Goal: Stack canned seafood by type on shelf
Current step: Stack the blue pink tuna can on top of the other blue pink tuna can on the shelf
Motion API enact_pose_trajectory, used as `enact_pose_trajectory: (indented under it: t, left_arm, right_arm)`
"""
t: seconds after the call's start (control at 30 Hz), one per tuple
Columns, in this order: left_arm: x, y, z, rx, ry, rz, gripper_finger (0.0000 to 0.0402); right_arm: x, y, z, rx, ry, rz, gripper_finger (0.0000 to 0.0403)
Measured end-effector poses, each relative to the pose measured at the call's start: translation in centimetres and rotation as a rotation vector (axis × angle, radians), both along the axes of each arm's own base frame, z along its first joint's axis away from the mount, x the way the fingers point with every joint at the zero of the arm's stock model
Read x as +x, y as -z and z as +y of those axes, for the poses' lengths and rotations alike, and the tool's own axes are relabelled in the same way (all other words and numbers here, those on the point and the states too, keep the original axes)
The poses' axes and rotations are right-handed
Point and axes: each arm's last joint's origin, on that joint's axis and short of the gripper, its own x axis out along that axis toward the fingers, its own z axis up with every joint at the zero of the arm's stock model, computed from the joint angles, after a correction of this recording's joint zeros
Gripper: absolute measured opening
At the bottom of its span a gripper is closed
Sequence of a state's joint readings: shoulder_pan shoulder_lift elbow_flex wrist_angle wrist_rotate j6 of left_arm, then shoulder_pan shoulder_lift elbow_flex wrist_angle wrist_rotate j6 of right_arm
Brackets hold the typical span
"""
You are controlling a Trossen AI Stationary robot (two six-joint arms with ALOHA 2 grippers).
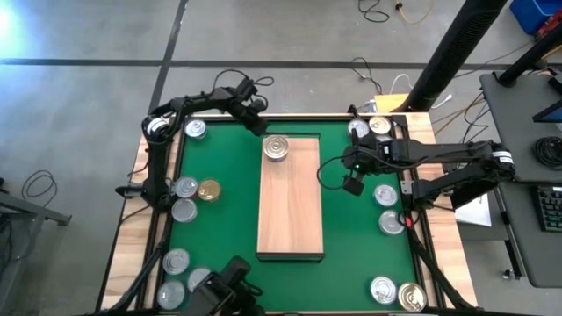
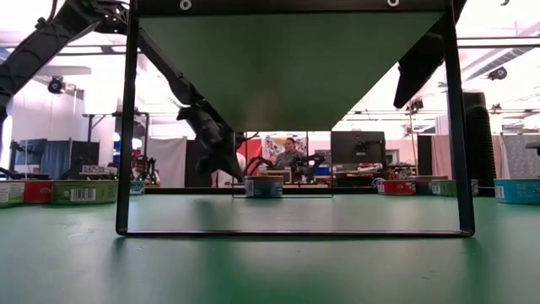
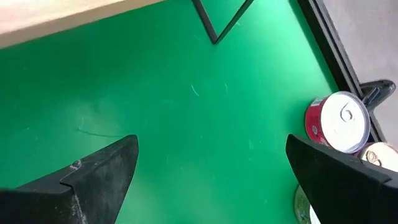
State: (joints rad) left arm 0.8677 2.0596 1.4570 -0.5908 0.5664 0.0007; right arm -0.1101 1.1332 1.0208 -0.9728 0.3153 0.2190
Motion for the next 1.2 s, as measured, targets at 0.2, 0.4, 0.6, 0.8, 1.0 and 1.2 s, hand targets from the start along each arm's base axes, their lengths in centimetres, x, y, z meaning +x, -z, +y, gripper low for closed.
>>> enact_pose_trajectory:
  t: [0.2, 0.4, 0.6, 0.8, 1.0, 1.2]
  left_arm:
    - [-0.8, -1.9, 0.1, 0.044, -0.002, -0.022, 0.0]
    - [-2.8, -6.1, -0.3, 0.152, -0.054, 0.008, 0.0]
    - [-4.5, -11.0, -2.3, 0.272, -0.089, -0.001, 0.0]
    - [-6.3, -14.9, -4.4, 0.341, -0.142, -0.044, 0.0]
    - [-7.6, -17.8, -6.7, 0.38, -0.147, -0.084, 0.0]
    - [-9.0, -20.0, -8.5, 0.454, -0.183, -0.078, 0.0]
  right_arm:
    - [0.0, 2.3, -1.0, -0.013, 0.016, -0.004, 0.0398]
    - [0.0, 3.8, -4.5, 0.007, 0.102, -0.131, 0.0332]
    - [-0.3, 4.6, -9.8, 0.095, 0.172, -0.362, 0.0204]
    - [-0.9, 5.6, -14.8, 0.166, 0.254, -0.453, 0.0079]
    - [-0.1, 6.4, -19.9, 0.37, 0.147, -0.562, 0.0014]
    - [2.1, 6.6, -25.0, 0.574, 0.072, -0.67, 0.0013]
